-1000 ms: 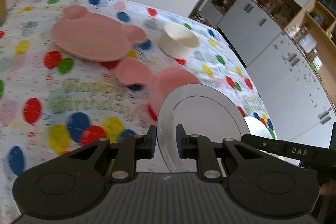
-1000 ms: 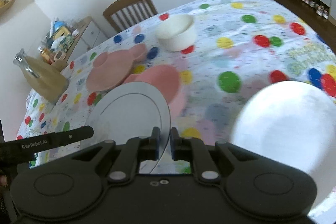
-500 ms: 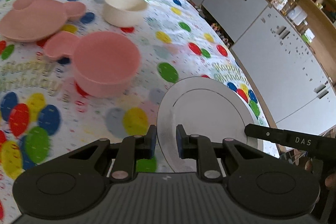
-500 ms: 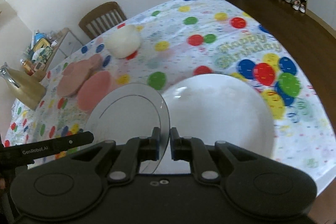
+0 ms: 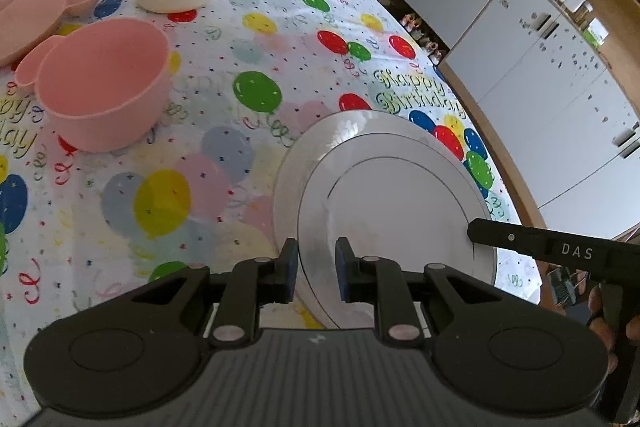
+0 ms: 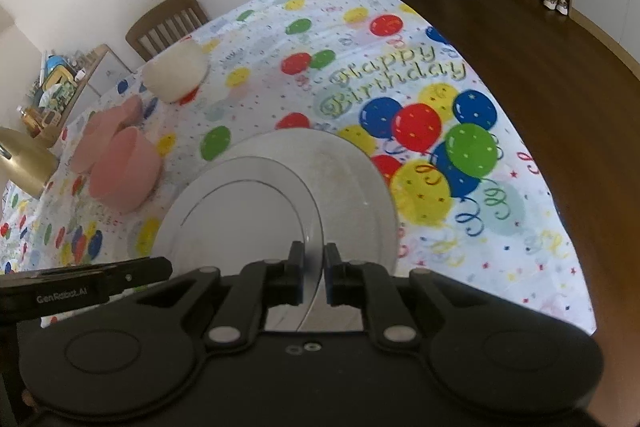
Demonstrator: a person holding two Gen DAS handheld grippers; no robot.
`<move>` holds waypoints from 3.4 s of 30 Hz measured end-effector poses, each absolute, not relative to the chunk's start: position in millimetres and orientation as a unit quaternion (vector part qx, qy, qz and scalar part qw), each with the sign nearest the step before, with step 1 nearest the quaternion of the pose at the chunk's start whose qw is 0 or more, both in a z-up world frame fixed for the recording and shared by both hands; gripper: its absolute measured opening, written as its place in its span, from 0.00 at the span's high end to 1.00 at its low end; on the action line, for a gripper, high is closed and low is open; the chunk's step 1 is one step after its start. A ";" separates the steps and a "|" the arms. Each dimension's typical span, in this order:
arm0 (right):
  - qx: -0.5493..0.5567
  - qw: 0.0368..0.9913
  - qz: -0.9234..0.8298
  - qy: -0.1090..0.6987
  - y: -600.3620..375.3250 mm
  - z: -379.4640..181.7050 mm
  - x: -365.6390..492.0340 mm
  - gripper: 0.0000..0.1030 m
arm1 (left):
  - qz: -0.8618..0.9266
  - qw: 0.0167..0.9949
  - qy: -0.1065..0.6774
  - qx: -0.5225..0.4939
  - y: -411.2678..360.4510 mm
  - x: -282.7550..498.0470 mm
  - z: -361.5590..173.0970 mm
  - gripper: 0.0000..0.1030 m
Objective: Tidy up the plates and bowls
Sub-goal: 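Carry the small white plate with both grippers toward the large white plate, then lower the small white plate onto the large white plate and open both grippers, then withdraw both grippers back toward the table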
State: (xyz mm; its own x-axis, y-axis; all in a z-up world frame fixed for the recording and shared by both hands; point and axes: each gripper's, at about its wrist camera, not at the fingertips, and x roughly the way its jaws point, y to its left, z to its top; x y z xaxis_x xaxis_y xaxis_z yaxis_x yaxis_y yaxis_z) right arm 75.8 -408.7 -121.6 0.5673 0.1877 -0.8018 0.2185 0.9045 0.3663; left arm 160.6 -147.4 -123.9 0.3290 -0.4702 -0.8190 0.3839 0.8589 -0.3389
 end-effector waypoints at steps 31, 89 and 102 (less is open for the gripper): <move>0.206 0.848 0.027 0.488 -432.5 -140.6 98.4 0.92 | -0.218 0.792 0.569 -0.033 -172.9 177.8 -134.8 0.82; 0.026 0.947 0.151 0.283 -314.0 21.0 60.3 0.26 | -0.134 0.936 0.321 -0.058 -89.5 88.2 18.1 0.43; 0.009 0.957 0.163 0.238 -246.0 35.0 103.9 0.01 | -0.112 0.943 0.304 -0.073 -22.7 127.8 20.7 0.30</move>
